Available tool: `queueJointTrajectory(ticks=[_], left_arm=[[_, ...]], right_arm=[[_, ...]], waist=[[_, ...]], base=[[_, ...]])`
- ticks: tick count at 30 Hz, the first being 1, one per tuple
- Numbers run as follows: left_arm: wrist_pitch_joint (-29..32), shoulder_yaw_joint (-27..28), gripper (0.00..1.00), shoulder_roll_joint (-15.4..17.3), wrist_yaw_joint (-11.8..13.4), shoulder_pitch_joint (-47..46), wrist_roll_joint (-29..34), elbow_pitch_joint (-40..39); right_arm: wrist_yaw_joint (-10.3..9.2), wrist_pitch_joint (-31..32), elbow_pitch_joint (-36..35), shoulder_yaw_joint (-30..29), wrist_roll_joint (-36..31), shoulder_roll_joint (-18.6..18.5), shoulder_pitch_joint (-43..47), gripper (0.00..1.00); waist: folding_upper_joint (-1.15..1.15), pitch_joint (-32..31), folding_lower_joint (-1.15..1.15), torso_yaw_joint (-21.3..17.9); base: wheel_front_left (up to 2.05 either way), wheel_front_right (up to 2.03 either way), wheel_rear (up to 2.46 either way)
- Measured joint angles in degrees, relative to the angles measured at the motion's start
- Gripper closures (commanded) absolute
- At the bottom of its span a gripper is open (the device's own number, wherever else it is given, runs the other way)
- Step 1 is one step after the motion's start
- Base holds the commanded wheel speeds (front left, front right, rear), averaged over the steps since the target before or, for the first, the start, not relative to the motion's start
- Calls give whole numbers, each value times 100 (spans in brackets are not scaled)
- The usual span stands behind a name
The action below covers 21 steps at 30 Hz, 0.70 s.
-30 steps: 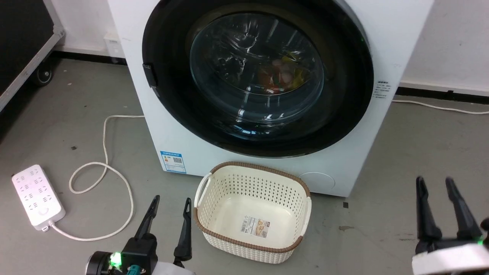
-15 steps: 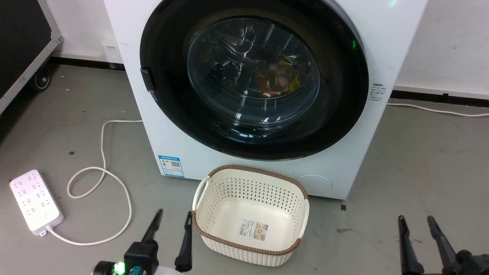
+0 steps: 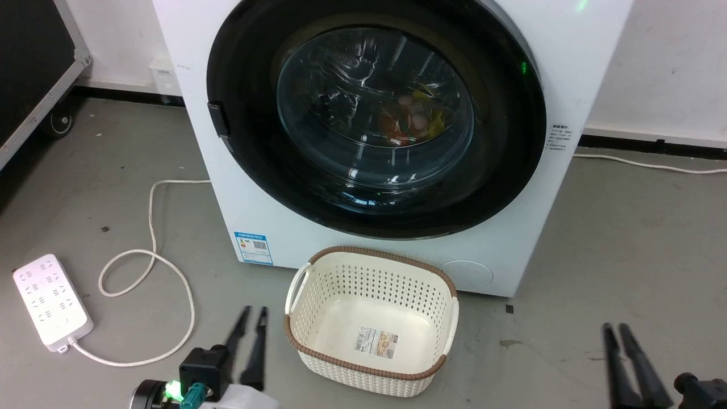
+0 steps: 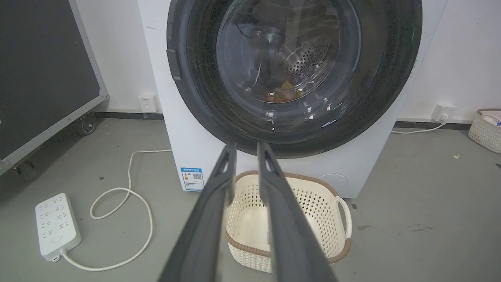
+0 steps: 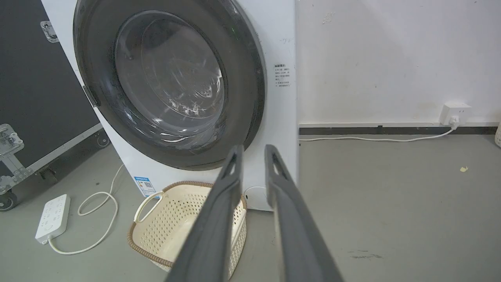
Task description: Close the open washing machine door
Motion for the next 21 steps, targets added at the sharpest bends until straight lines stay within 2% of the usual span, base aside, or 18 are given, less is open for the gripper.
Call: queueJointTrajectory(ticks=[21], left_arm=[[168,159,100,-54,-14,0,119,-141]], right_arm=[[0,193,-35,59,-123,0,-30,100]], waist=[[0,40,0,-37]], base=[[0,0,0]])
